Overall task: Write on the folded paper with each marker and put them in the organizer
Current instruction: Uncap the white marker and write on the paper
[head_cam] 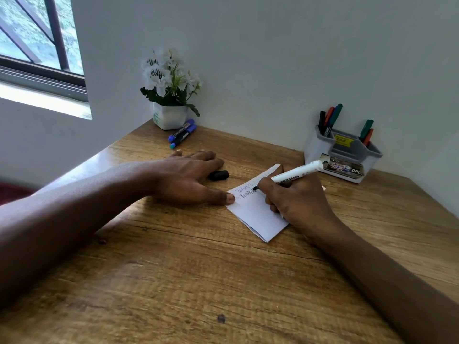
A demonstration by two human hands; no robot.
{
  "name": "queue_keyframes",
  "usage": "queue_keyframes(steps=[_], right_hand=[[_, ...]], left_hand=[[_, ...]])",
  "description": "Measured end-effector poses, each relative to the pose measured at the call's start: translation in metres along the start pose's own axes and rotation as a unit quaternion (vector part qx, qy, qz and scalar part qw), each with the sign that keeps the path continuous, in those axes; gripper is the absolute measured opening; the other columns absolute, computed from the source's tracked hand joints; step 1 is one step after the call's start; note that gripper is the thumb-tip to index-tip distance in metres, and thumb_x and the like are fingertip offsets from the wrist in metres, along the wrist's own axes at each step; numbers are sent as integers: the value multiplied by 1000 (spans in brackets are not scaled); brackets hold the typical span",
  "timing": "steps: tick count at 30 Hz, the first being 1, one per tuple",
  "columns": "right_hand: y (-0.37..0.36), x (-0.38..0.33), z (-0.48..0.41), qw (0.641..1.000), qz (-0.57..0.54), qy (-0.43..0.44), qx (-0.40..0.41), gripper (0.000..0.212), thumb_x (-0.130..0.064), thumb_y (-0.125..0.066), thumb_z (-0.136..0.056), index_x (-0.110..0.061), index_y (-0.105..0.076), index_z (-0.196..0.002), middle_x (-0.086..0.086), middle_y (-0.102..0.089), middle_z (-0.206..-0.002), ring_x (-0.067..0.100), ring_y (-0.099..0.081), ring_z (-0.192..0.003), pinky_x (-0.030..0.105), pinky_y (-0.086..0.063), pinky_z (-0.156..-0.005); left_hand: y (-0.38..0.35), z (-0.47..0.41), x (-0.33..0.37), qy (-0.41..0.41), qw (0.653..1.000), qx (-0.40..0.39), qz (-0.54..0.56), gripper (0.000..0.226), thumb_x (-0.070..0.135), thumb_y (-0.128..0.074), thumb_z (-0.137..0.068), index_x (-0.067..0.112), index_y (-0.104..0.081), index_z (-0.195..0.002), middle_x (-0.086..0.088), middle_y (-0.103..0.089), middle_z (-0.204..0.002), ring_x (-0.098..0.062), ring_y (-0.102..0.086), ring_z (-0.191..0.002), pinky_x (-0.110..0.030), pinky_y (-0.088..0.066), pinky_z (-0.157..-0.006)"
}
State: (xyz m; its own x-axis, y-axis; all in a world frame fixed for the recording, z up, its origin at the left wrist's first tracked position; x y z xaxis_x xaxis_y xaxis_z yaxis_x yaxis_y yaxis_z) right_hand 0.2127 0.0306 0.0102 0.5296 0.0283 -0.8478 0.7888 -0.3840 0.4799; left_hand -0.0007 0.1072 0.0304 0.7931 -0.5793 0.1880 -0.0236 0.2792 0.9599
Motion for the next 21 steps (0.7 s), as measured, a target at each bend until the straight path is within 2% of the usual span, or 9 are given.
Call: queue_keyframes(steps=[7, 10, 12, 13, 15, 16, 18, 21], right_hand=[[1, 2, 1, 1000, -20, -9, 8, 16, -29, -80, -85, -15, -73, -81, -5, -73, -60, 7, -66, -46, 14, -46, -42], [4, 2, 1, 998, -62, -17, 13, 16, -27, -76, -88, -14, -73, -81, 0, -74, -62, 10, -66, -49, 18, -49, -45], [7, 2, 0, 993, -119, -22, 3, 13, -23, -74, -90, -11, -71, -86, 4, -75, -67, 14, -67, -55, 24, -51, -49], [8, 3, 0, 990, -142, -20, -3, 9, -20, -73, -91, -11, -71, -89, 5, -76, -70, 16, -68, -59, 25, -52, -50], [10, 2, -1, 984, -178, -6, -12, 3, -16, -73, -92, -15, -71, -93, 6, -78, -76, 21, -72, -67, 26, -54, -53], [10, 2, -1, 982, -189, -4, -15, 2, -16, -73, -92, -17, -72, -93, 5, -78, -79, 26, -73, -73, 29, -55, -57], [10, 0, 0, 977, -213, -1, -28, 8, -21, -70, -94, -23, -77, -90, 5, -79, -86, 32, -74, -84, 36, -54, -63], [11, -3, 3, 962, -267, 5, -47, 17, -34, -66, -94, -32, -82, -89, 4, -80, -91, 19, -75, -85, 34, -50, -60]], left_hand=[[-2, -5, -5, -14, 1000, 12, 2, 109, 88, -33, -71, 33, -7, -161, 6, 0, -170, -22, -10, -154, -47, -12, -122], [-5, -10, -8, -27, 998, 50, 25, 102, 89, -39, -76, 34, -19, -160, 5, -13, -169, -21, -24, -150, -45, -24, -118], [-8, -11, -9, -42, 989, 125, 72, 85, 83, -44, -81, 35, -39, -152, 9, -34, -161, -16, -39, -141, -41, -36, -112], [-10, -12, -9, -57, 980, 170, 92, 70, 75, -49, -86, 36, -51, -144, 11, -44, -154, -13, -46, -136, -37, -41, -107], [-11, -12, -9, -86, 964, 239, 85, 37, 56, -60, -93, 37, -67, -124, 12, -58, -138, -8, -52, -127, -29, -44, -96], [-11, -13, -9, -92, 961, 251, 75, 28, 50, -64, -93, 37, -70, -116, 13, -62, -132, -6, -54, -122, -25, -44, -91], [-11, -14, -11, -83, 958, 264, 74, 21, 46, -67, -91, 38, -70, -110, 17, -65, -123, -1, -57, -113, -21, -45, -84], [-12, -13, -12, -75, 942, 302, 125, 21, 46, -67, -92, 42, -69, -112, 24, -68, -111, 7, -60, -103, -20, -49, -80]])
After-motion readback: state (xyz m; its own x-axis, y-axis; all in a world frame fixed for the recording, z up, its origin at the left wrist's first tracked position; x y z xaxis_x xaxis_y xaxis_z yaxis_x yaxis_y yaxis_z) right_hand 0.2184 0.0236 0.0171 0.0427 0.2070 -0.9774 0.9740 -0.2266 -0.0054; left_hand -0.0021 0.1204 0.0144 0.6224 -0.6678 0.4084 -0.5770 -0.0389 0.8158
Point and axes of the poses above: each hand's wrist, its own z-axis away from the middle knuckle, its own y-axis out of the back of the hand, x = y × z, the point moved 1 cm from there along -z, towards the middle knuckle
